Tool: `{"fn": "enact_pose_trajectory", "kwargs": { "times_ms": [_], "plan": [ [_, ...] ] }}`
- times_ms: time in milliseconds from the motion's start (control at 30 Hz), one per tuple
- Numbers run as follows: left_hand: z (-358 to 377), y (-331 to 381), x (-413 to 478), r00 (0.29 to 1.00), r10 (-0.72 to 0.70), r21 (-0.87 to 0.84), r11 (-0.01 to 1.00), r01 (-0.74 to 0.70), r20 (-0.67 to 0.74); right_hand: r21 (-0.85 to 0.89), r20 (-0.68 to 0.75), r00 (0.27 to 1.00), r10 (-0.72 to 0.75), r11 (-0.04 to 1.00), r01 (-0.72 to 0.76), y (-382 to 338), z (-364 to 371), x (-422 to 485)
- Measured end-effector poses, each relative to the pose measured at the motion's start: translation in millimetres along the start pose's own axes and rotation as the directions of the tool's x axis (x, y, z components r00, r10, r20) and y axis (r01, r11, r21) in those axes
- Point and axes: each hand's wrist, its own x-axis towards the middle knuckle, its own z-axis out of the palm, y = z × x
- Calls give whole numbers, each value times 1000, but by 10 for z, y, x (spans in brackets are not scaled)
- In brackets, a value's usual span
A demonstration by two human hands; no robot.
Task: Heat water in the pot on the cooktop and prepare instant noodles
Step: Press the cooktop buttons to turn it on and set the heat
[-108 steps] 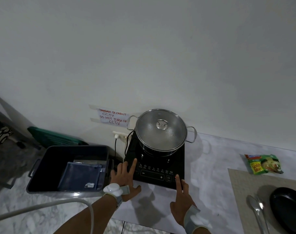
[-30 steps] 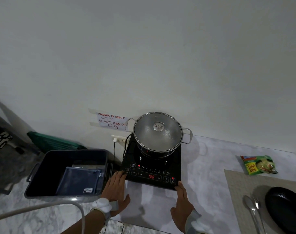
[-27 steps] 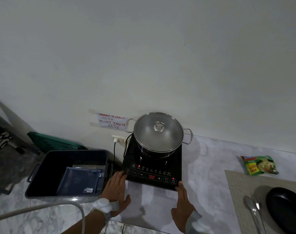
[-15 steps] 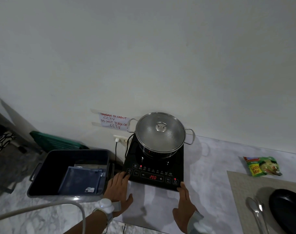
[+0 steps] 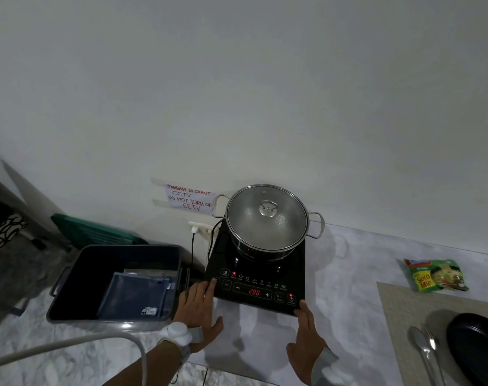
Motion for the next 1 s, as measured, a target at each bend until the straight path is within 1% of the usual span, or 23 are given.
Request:
{"fn": "enact_pose_trajectory", "kwargs": {
  "times_ms": [267, 433, 700, 1000],
  "plan": [
    [7, 8, 17, 1000, 0, 38, 999, 1, -28, -49, 25, 1000, 1, 999, 0, -153, -122, -121],
    [-20, 36, 13, 999, -12, 40, 999, 14, -46, -87, 4, 1000, 28, 996, -27, -236, -156, -143],
    [41, 20, 58, 1000, -18, 60, 998, 19, -19, -25, 31, 999, 15, 1000, -14, -92, -79, -42],
    [90, 2, 114, 999, -9, 37, 999, 11, -37, 16, 2, 1000, 25, 1000, -25, -26, 3, 40]
  ]
}}
